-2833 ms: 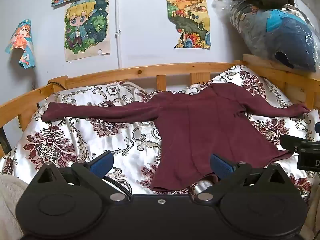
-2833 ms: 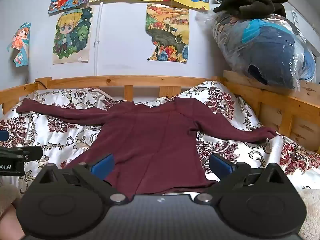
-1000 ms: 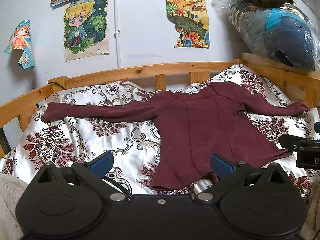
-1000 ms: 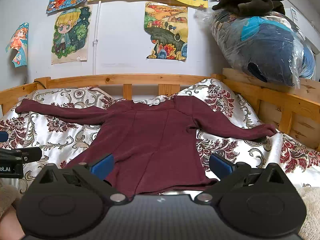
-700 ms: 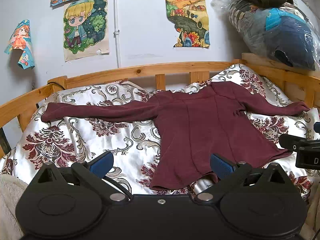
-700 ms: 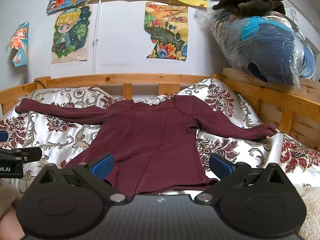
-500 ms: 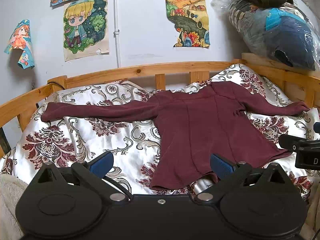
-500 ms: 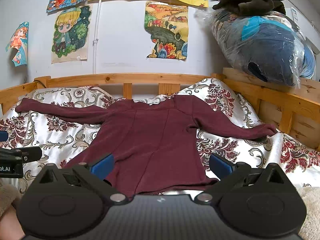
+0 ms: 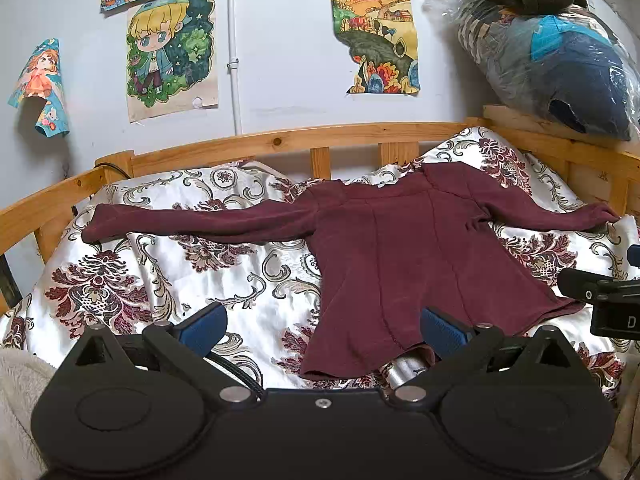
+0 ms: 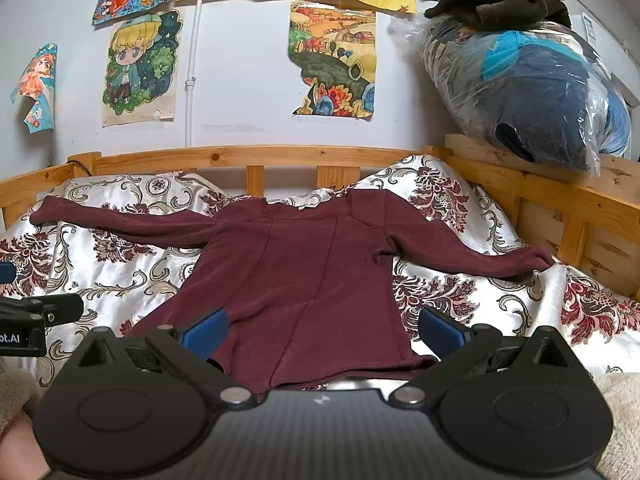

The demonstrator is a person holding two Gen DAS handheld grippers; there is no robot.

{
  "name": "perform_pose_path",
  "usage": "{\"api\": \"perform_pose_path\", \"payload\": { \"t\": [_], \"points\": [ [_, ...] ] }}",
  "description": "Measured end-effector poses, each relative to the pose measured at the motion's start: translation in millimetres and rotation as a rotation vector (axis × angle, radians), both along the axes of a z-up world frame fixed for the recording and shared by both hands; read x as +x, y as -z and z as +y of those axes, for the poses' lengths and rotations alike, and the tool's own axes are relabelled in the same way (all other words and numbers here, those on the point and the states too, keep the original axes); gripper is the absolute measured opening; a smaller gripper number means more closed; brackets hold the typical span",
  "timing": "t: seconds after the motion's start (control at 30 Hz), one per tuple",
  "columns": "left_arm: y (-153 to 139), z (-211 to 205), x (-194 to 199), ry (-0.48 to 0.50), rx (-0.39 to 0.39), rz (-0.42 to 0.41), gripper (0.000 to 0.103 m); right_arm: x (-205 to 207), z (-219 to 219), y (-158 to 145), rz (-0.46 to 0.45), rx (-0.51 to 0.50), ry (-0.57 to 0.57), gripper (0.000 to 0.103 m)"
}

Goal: Fold small clothes

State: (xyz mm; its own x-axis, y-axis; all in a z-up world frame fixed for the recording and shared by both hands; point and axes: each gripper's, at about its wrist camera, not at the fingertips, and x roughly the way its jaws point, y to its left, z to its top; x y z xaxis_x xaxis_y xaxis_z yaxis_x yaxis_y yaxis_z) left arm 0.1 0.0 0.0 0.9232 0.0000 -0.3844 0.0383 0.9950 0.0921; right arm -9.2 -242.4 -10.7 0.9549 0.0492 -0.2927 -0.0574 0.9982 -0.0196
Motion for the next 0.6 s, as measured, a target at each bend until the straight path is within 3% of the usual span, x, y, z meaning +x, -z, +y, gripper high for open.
{"api": "perform_pose_path", "payload": {
  "t": [0.17, 0.23, 0.47, 0.6],
  "points": [
    [0.0, 0.1, -0.1, 0.0, -0.001, 0.0, 0.102, 0.1, -0.5, 0.1, 0.002, -0.001, 0.0, 0.103],
    [0.0, 0.0, 0.0, 0.0, 0.0, 0.0, 0.102, 2.5, -4.4, 13.4, 0.003, -0.002, 0.0, 0.103],
    [-0.4, -0.3, 1.7, 0.011, 0.0, 0.02, 0.102, 4.4, -4.1, 2.2, 0.014, 0.006, 0.002, 0.103],
    [-2.2, -4.9, 19.5, 0.046, 0.017, 0.114, 0.102, 23.9, -14.2, -1.6, 0.127, 0.054, 0.045, 0.103]
  ]
}}
